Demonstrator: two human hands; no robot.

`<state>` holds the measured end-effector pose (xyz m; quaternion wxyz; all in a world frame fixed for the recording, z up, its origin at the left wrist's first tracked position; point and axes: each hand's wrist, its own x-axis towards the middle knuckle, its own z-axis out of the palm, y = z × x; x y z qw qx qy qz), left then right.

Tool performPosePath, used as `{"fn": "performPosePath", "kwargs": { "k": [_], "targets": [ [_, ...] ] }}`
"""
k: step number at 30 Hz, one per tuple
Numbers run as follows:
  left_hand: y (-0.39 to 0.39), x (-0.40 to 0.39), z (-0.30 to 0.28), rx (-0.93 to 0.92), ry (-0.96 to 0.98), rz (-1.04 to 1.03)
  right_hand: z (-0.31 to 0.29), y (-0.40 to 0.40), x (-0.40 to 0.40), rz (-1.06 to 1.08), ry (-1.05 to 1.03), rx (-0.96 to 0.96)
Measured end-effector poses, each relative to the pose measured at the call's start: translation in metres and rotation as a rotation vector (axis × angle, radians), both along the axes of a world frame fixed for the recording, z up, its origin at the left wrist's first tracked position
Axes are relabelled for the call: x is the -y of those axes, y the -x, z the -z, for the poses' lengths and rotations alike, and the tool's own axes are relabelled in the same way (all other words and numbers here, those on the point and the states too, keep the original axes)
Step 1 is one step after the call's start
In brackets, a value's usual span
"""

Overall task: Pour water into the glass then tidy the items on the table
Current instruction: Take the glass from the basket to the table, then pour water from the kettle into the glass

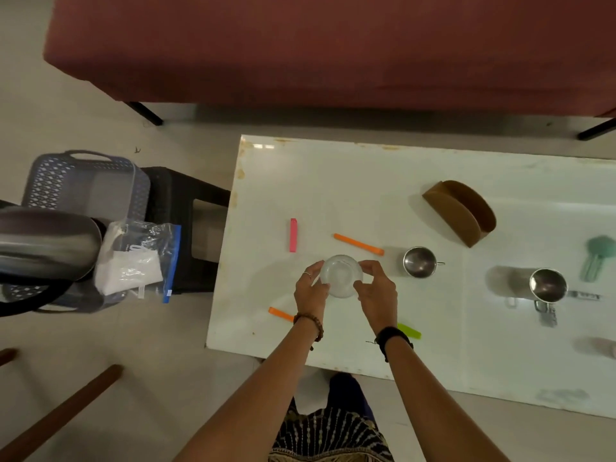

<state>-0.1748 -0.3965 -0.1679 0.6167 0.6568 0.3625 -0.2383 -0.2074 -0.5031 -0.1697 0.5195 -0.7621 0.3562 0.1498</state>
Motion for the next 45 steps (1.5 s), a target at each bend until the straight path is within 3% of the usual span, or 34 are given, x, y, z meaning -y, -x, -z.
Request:
{"fn": "performPosePath", "kwargs": {
  "k": [3,6,11,14,18,24,28,30,32,37,39,42,45],
  "targets": [
    [-0.001,-0.012,-0.011,0.033,-0.043,0.010,-0.014,0.001,-0.008,0.004,0.143,-0.028],
    [0.003,-0.050,-0.037,0.054,-0.007,-0.144,-0.044,0.000,-0.039,0.063,0.254,0.149],
    [0.018,-0.185,-0.084,0.087,-0.013,-0.423,-0.092,-0.018,-0.167,-0.020,-0.102,0.290],
    [0.019,-0.298,-0.104,0.076,-0.080,-0.665,-0.110,-0.034,-0.282,-0.223,-0.261,0.308],
    [0.006,-0.443,-0.100,0.047,-0.219,-0.772,-0.113,-0.056,-0.424,-0.411,-0.447,0.258],
    [-0.056,-0.583,-0.065,0.010,-0.260,-0.372,-0.100,-0.102,-0.573,-0.301,-0.530,0.235],
    [-0.094,-0.603,-0.046,-0.003,-0.146,-0.175,-0.091,-0.114,-0.617,-0.029,-0.564,0.270],
    [-0.101,-0.602,-0.038,-0.010,-0.254,-0.140,-0.090,-0.120,-0.627,0.063,-0.498,0.300],
    [-0.100,-0.604,-0.033,-0.002,-0.380,-0.105,-0.090,-0.128,-0.633,0.117,-0.416,0.342],
    [-0.099,-0.606,-0.029,-0.024,-0.401,-0.049,-0.105,-0.148,-0.627,0.212,-0.322,0.430],
    [-0.097,-0.602,-0.033,-0.004,-0.492,0.028,-0.116,-0.145,-0.614,0.206,-0.316,0.436],
    [-0.087,-0.588,-0.045,0.114,-0.694,0.099,-0.136,-0.131,-0.580,0.119,-0.339,0.453],
    [-0.070,-0.560,-0.064,0.295,-0.744,0.109,-0.164,-0.113,-0.528,0.033,-0.340,0.486]
  ]
}}
